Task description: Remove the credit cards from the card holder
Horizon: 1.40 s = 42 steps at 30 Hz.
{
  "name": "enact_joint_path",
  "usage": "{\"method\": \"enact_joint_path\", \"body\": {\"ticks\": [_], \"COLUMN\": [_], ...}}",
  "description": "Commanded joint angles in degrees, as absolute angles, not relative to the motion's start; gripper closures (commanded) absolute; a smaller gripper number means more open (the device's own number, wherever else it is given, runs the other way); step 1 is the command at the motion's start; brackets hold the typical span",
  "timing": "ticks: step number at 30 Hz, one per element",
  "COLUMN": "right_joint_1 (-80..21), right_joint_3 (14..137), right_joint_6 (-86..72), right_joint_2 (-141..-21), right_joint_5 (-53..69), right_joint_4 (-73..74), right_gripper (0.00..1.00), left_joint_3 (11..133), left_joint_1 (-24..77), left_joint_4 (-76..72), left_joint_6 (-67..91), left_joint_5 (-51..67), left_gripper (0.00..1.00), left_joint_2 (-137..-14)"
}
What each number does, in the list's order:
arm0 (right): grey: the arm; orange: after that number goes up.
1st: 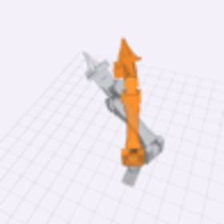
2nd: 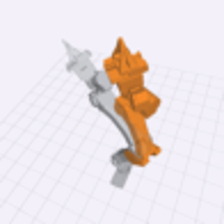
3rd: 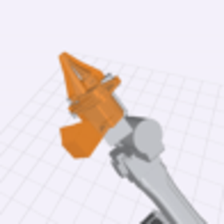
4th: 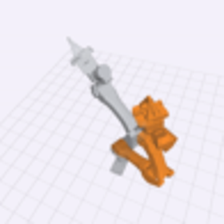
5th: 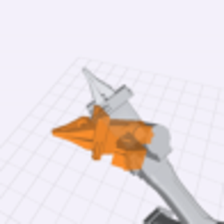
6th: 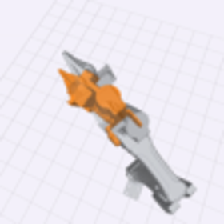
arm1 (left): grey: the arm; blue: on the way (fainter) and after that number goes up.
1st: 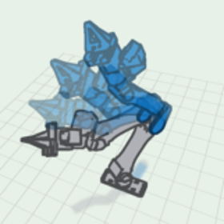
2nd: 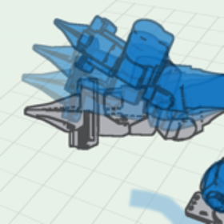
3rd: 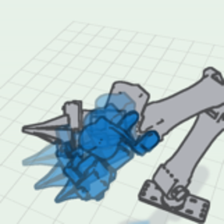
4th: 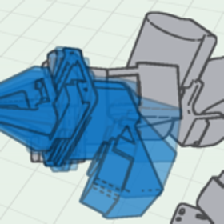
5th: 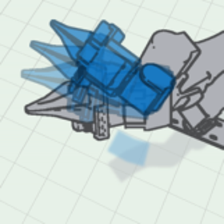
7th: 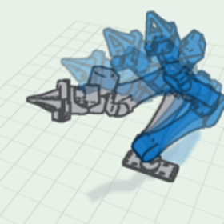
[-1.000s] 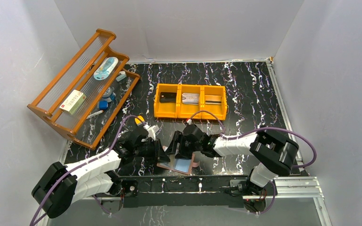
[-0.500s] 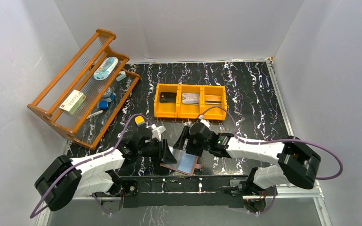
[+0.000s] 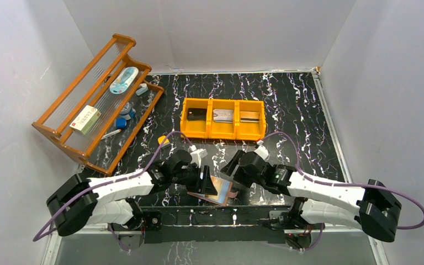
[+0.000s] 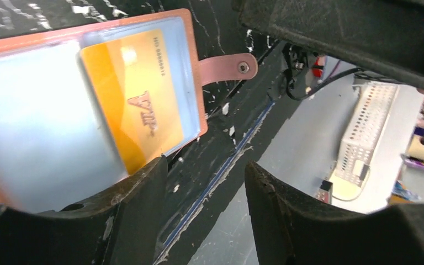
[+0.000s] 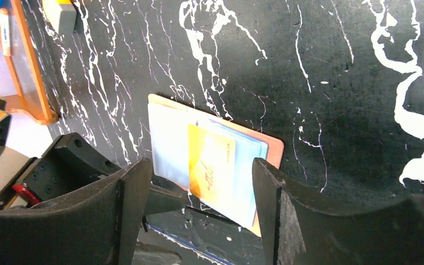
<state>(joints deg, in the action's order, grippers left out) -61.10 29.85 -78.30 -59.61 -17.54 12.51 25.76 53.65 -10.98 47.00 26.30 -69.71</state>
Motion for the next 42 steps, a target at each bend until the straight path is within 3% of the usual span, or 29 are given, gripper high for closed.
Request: {"method": "enact_joint_path", "body": {"ticks": [1,6,10,16,23,25,32,37,42], "right_joint_1": [-61.0,-60.9,-60.9,-60.9,-61.0,-60.9,-60.9,-60.9,-60.8], "right_joint_3": [29.3,31.9,36.1,37.3,37.6,37.9,37.9,37.9,37.6], "right_joint_6": [-78.8,-75.5,-75.3,-72.9,-71.8,-71.7,-71.7,-71.8,-71.6], "right_joint_2": [-57.8,-61.7,-67.9,-74.4,-79.4,-80.4,-80.7,-79.4,-77.7], "right_joint_5": [-19.6,-16.8,-15.8,-11.0,-8.2,-8.0,-9.0,-10.8,-11.9], "right_joint_4": [10.0,9.7,15.3,12.3,8.7,8.7,9.5,11.1,11.5], "right_gripper": [0.26,0.27,0.24,0.26,0.32,0.33,0.34,0.36,0.37], "left_joint_3": [26.4,27.2,28.6,30.4,30.1,30.1,31.1,31.5,30.3], "left_joint_1": [54.0,53.9,53.9,53.9,53.9,53.9,54.0,53.9,54.0], "left_joint_4": [-1.4,11.0,15.4,15.5,12.2,12.5,15.9,14.8,8.0], "left_joint_6": [46.1,48.3,48.1,47.3,46.3,46.6,48.2,47.4,44.5], "left_joint_5": [15.0,2.5,-0.9,-0.6,3.0,2.5,-2.5,-1.7,6.2], "left_gripper": [0.46,0.35,0.30,0.31,0.42,0.42,0.24,0.27,0.33], "left_joint_2": [-61.9,-56.7,-59.2,-64.7,-65.0,-64.1,-61.1,-59.9,-62.0]}}
